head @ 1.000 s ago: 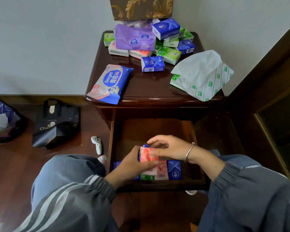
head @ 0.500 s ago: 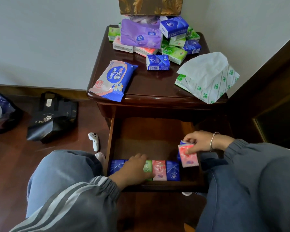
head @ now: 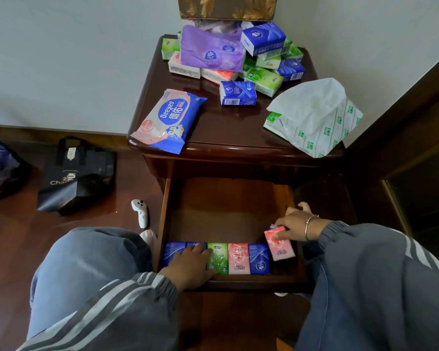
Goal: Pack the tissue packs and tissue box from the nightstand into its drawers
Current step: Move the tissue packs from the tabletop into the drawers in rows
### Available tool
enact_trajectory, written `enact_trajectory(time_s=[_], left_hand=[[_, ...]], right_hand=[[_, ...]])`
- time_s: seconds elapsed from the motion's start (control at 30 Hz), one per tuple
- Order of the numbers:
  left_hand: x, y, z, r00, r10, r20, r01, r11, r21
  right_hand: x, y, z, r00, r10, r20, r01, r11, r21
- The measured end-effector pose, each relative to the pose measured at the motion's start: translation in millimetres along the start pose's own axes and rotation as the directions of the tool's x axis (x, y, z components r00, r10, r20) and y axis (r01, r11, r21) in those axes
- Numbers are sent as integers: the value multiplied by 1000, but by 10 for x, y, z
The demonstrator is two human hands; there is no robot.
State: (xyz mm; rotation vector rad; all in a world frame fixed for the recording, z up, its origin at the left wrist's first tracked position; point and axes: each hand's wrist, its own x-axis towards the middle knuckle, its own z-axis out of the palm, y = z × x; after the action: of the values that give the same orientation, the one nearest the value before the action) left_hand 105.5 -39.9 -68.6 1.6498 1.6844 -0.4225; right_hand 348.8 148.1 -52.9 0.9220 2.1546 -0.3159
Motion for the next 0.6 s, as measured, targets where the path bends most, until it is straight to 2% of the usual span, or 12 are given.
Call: enact_trajectory(time_s=[0.2,0.3,0.37,0.5,0.6], left_hand=[[66,-24,40,998,-26,55,28,999,-29],[88,-35,53,998,-21,57,24,999,-43],[103,-41,57,998,-20,57,23,998,-51],[129,-43,64,998,-17,65,20,998,-56],[141,-46,62,998,-12,66,17,997,-69]], right_hand=[[32,-108,104,1000,12,28,-9,994,-113],[33,-133,161,999,6,48,14,909,-415],[60,-157,208,1000,-3,3,4,851,-525],[134,-230,188,995,-72,-76,28,883,-468],[162,-314,187,998,-70,5,68,937,-342]])
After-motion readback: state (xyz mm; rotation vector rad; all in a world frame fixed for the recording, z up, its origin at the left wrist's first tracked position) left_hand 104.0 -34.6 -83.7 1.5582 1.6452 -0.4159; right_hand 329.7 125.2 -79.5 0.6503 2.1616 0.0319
